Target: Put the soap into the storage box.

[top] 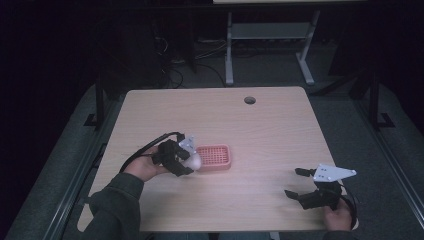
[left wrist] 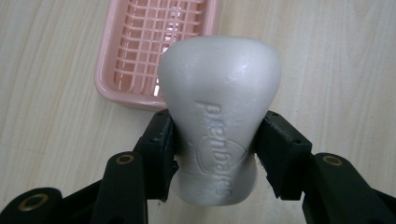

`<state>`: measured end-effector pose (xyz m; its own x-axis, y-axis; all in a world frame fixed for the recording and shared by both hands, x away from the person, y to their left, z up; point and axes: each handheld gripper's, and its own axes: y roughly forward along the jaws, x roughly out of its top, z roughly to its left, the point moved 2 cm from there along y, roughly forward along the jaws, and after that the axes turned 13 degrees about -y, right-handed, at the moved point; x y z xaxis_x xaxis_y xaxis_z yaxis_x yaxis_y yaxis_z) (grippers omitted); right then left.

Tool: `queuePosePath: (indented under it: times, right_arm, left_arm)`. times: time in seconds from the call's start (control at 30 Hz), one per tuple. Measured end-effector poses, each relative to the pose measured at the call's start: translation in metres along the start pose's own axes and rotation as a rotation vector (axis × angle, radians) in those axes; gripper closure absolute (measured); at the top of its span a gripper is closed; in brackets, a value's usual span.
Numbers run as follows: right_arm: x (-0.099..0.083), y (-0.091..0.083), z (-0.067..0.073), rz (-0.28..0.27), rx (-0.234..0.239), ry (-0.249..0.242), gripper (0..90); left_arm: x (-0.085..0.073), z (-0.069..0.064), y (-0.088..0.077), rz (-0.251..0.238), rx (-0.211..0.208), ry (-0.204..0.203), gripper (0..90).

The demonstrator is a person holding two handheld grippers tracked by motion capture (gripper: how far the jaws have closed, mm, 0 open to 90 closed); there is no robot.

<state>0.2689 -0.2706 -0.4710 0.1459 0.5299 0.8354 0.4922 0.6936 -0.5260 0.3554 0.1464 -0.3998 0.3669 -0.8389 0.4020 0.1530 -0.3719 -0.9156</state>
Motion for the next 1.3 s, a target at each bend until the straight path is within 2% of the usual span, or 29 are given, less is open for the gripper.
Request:
queuePosePath:
  times: [0.43, 1.0, 1.3]
  right_arm:
    - [0.0, 0.0, 0.0, -0.002, -0.001, 0.002, 13.5]
    - [0.001, 0.0, 0.001, -0.001, 0.007, -0.001, 13.5]
    - [0.0, -0.001, 0.0, -0.008, 0.003, 0.005, 13.5]
  left_arm:
    - [0.017, 0.004, -0.003, 0.002, 0.003, 0.027, 49.6]
    - [0.028, 0.011, 0.005, 0.023, -0.005, 0.022, 49.5]
    - [0.037, 0.014, 0.006, 0.025, -0.004, 0.036, 49.6]
